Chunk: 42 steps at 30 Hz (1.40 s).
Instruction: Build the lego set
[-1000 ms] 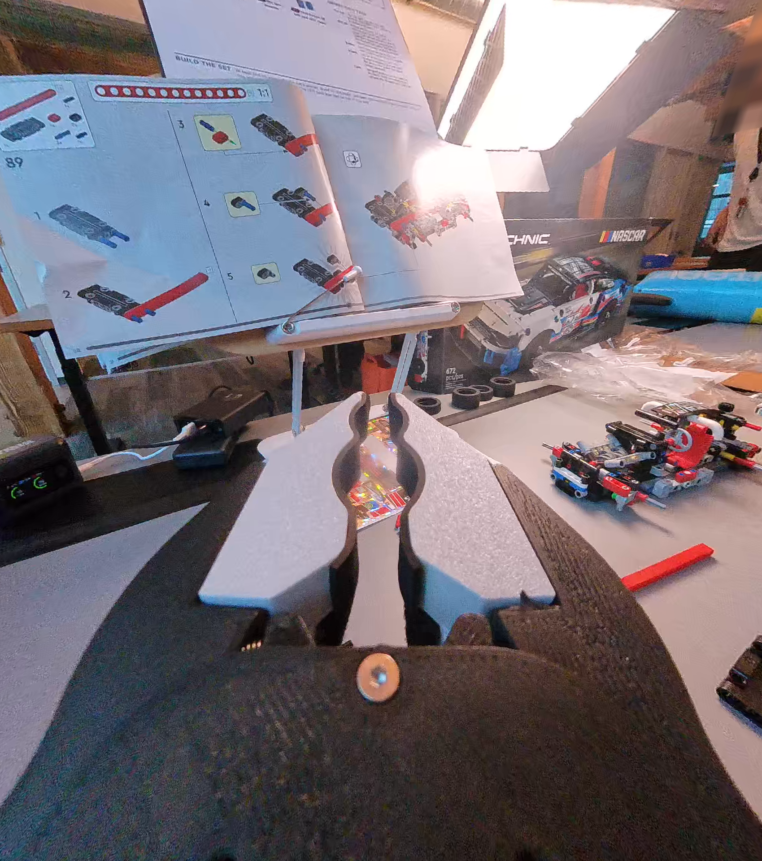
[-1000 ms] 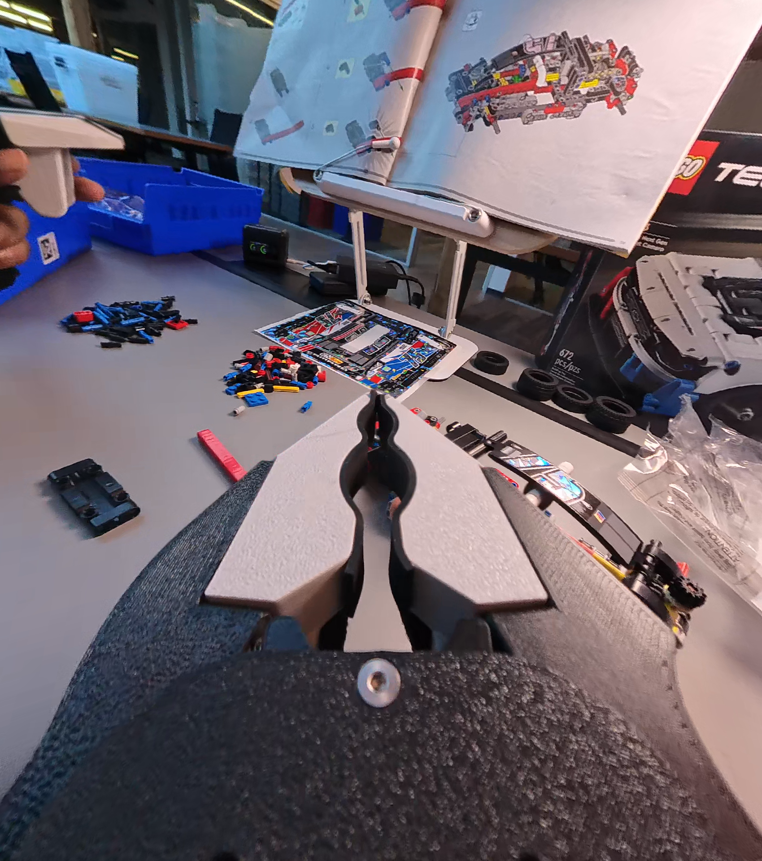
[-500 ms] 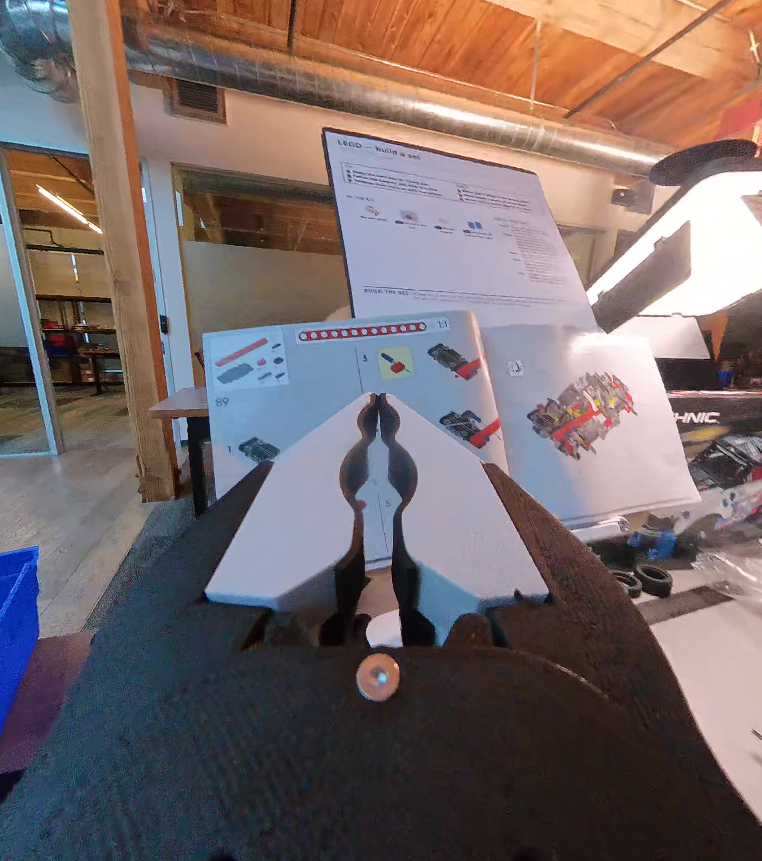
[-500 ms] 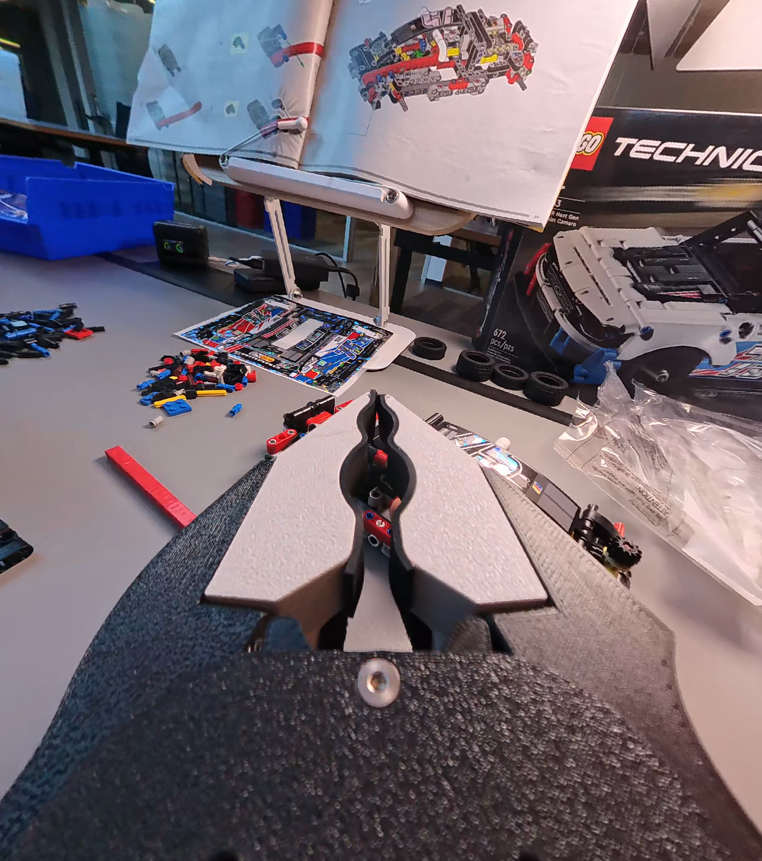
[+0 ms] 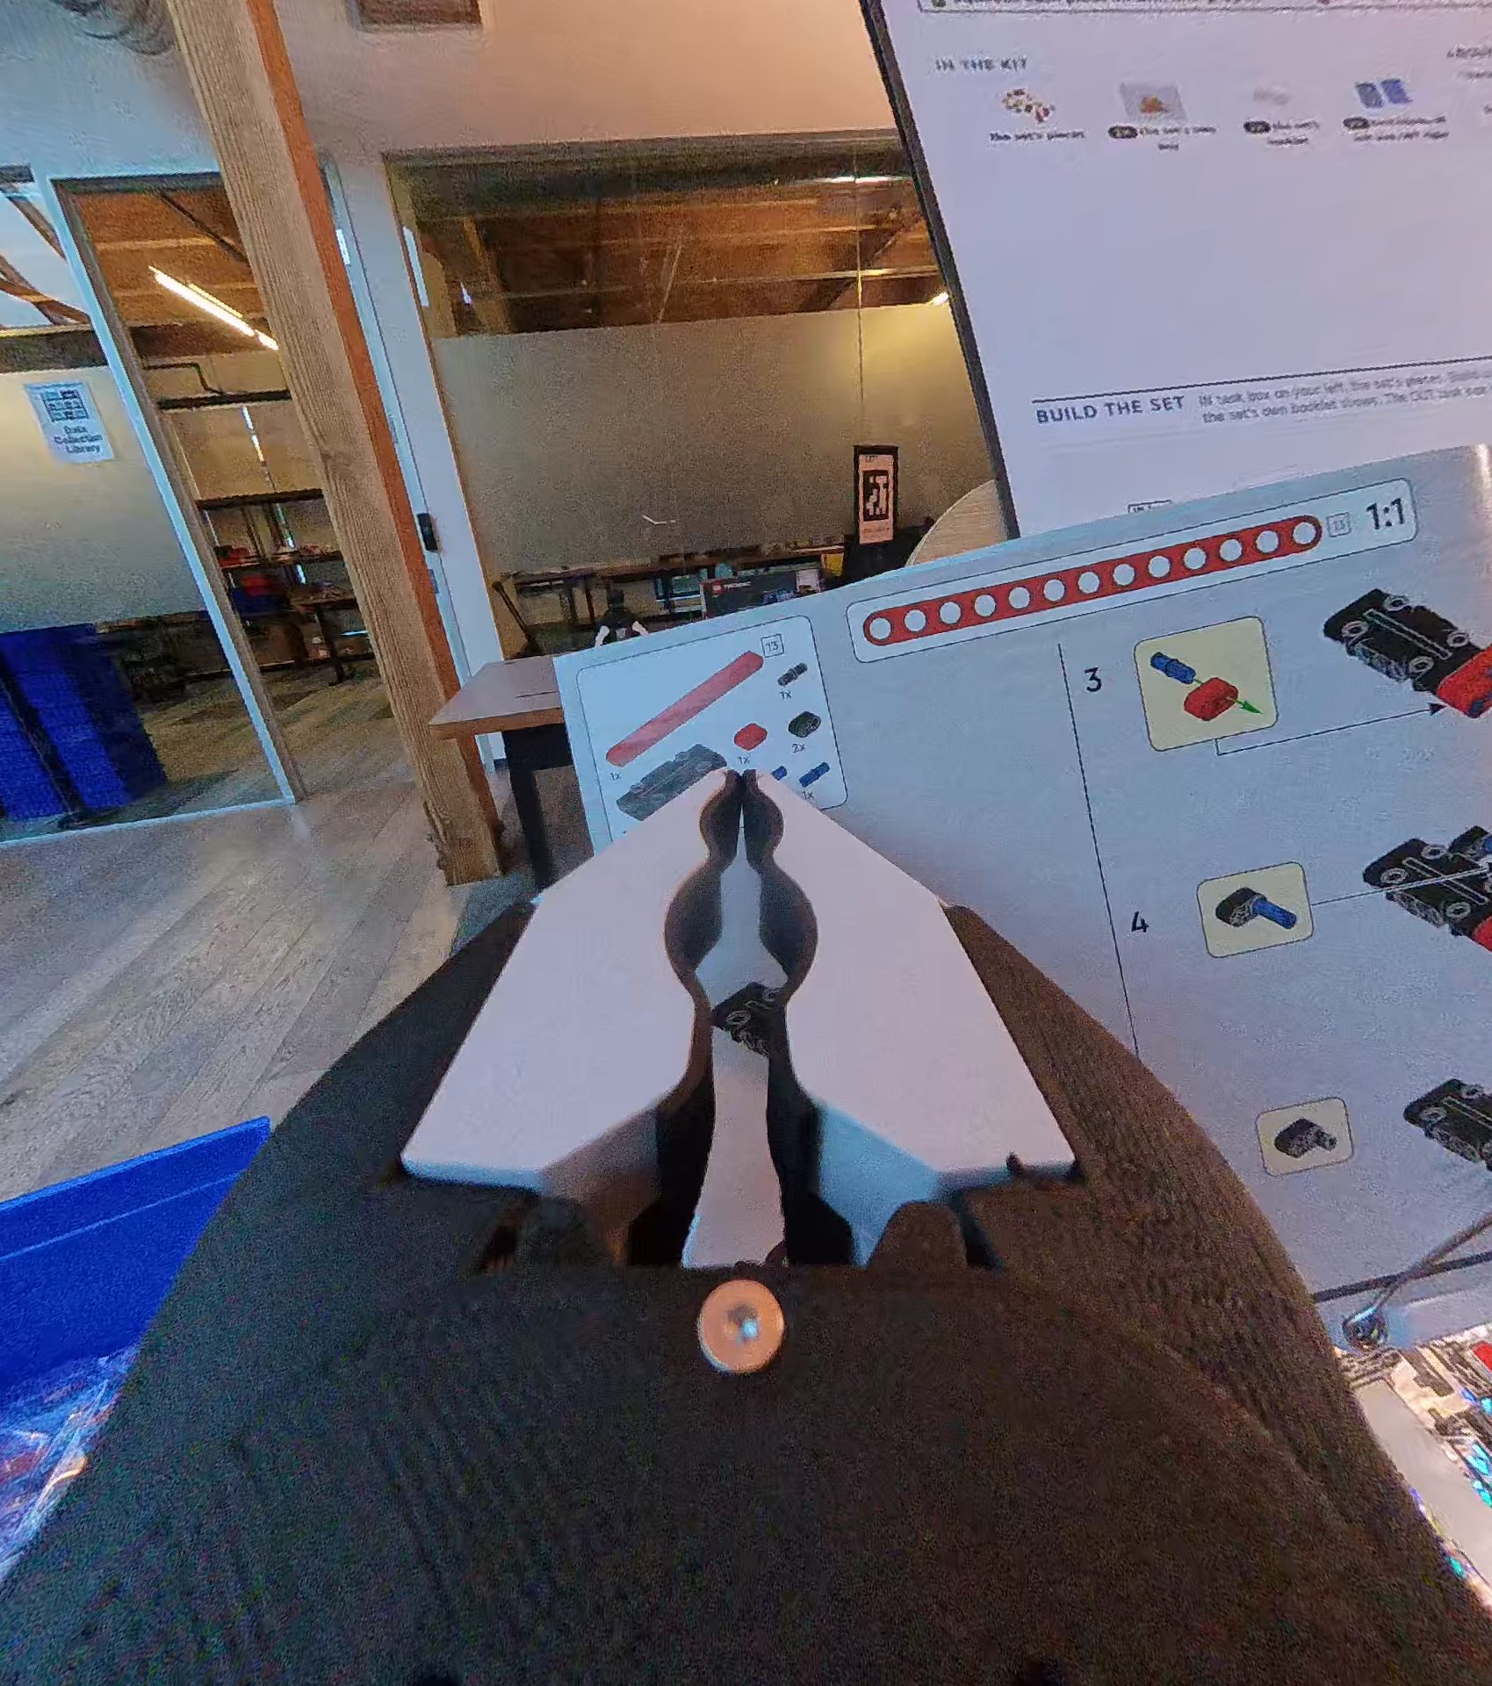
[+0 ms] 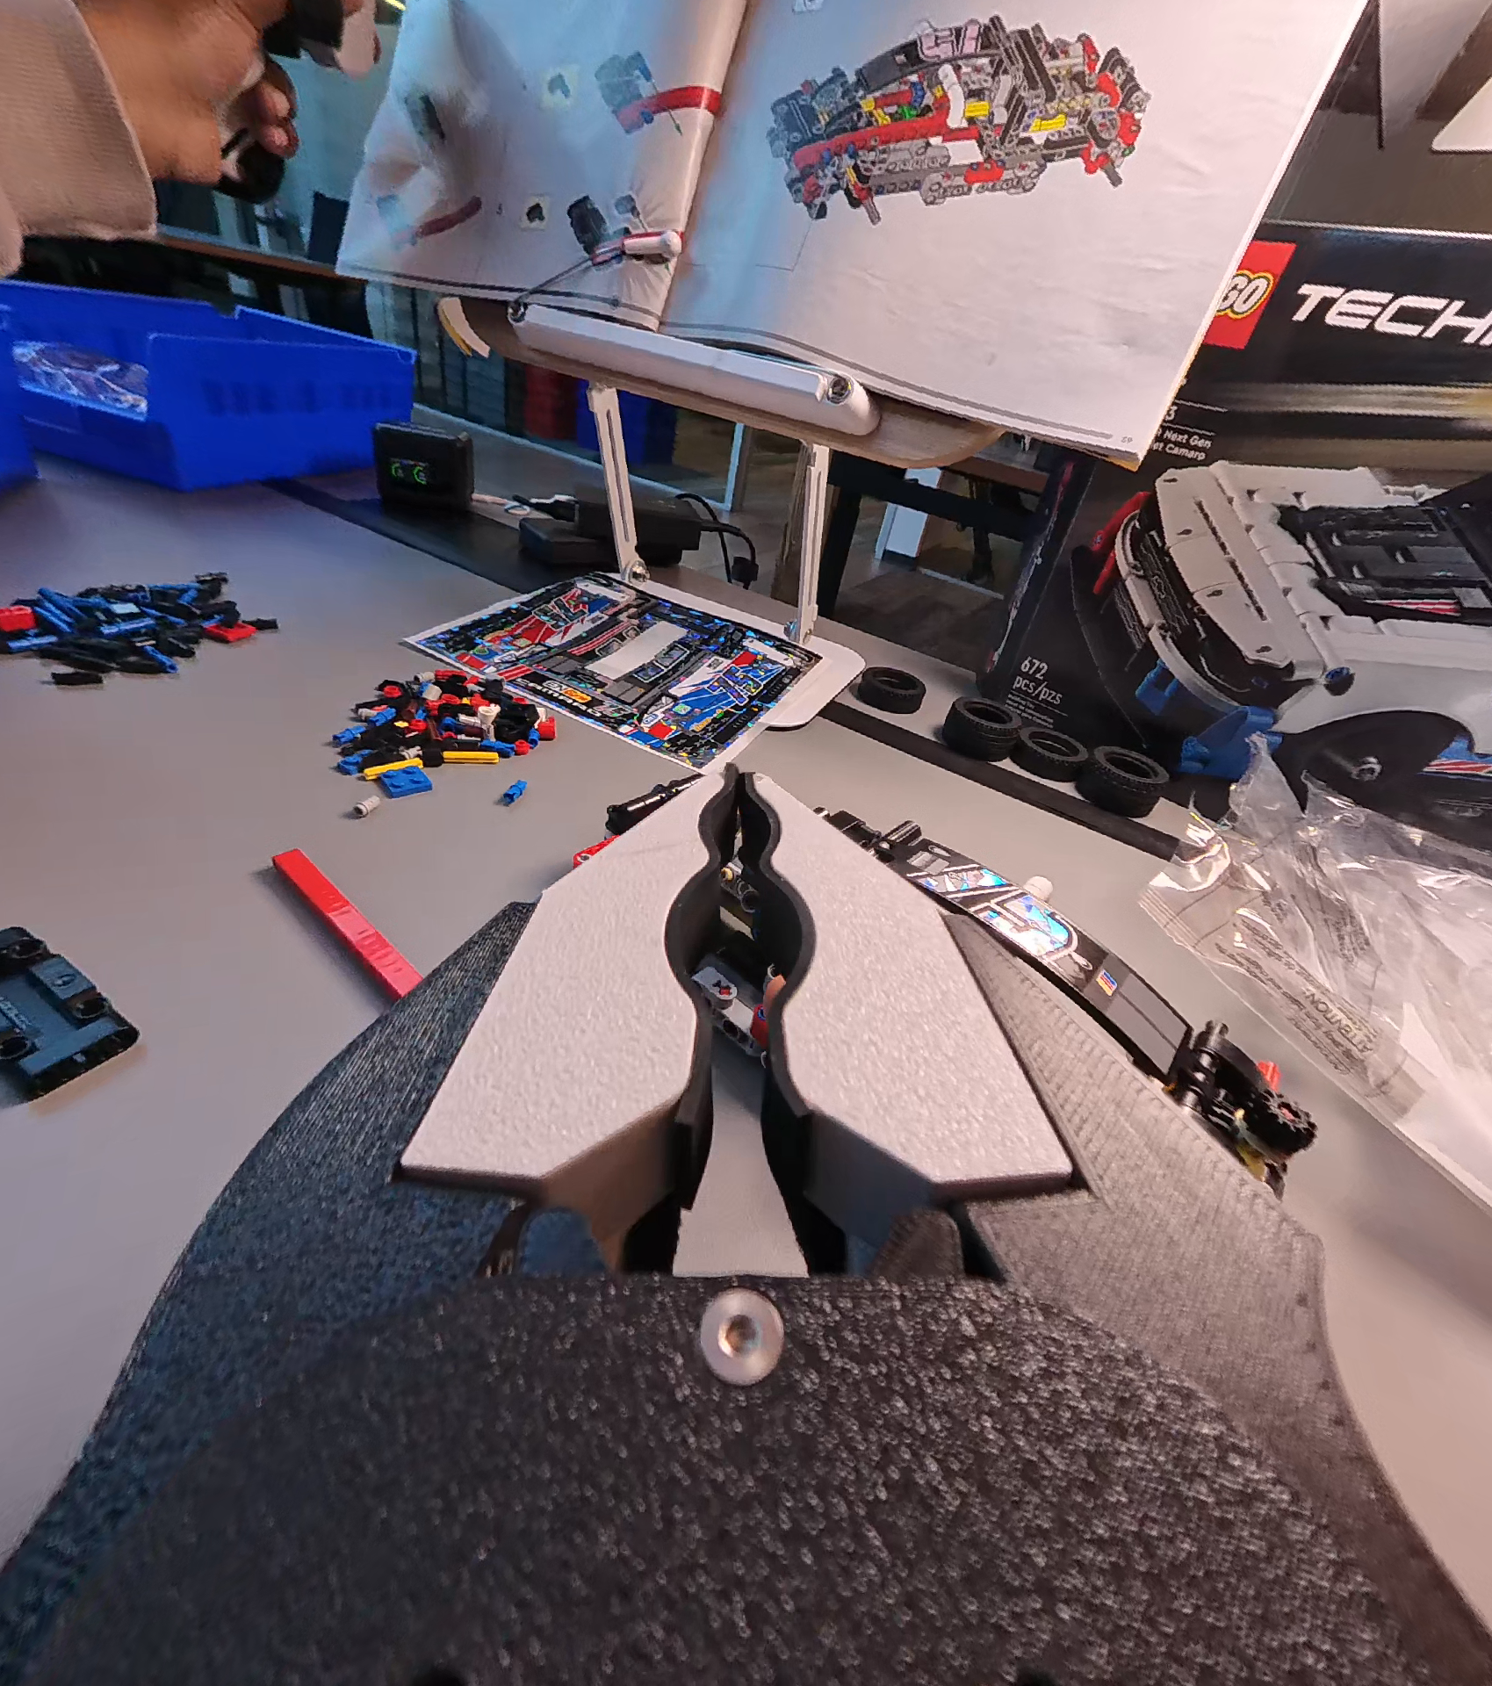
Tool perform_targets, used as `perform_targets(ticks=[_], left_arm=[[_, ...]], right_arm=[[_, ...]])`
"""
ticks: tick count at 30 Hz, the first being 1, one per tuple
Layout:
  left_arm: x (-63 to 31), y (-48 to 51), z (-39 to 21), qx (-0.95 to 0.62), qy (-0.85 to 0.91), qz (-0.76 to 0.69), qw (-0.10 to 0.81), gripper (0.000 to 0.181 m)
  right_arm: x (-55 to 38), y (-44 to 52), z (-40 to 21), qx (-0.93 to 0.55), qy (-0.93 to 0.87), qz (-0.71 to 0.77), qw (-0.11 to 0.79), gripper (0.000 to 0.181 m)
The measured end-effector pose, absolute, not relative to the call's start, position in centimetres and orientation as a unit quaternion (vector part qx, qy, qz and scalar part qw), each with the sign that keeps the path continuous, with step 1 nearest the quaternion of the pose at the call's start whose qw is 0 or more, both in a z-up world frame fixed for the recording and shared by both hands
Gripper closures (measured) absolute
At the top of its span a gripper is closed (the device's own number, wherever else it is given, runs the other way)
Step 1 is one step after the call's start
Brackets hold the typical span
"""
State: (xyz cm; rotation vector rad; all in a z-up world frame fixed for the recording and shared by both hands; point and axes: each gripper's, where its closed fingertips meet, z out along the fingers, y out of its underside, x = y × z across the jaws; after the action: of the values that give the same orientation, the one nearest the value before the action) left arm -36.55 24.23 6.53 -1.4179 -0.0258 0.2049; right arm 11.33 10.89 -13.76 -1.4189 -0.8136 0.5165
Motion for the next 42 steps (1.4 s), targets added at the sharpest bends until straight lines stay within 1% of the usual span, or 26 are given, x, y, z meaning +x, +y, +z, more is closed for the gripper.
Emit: perform_targets(ticks=[15,33,42], left_arm=[[-36.6,25.4,6.3,-0.652,0.006,0.114,0.749,0.181],[-35.3,24.3,6.6,-0.668,0.052,0.115,0.733,0.181],[-31.2,22.1,5.9,-0.669,0.135,0.126,0.72,0.181]], right_arm=[[11.0,10.9,-14.3,-0.631,-0.366,0.233,0.643,0.181],[10.7,10.3,-13.9,-0.622,-0.374,0.239,0.645,0.181],[10.5,10.0,-13.9,-0.619,-0.383,0.243,0.641,0.181]])
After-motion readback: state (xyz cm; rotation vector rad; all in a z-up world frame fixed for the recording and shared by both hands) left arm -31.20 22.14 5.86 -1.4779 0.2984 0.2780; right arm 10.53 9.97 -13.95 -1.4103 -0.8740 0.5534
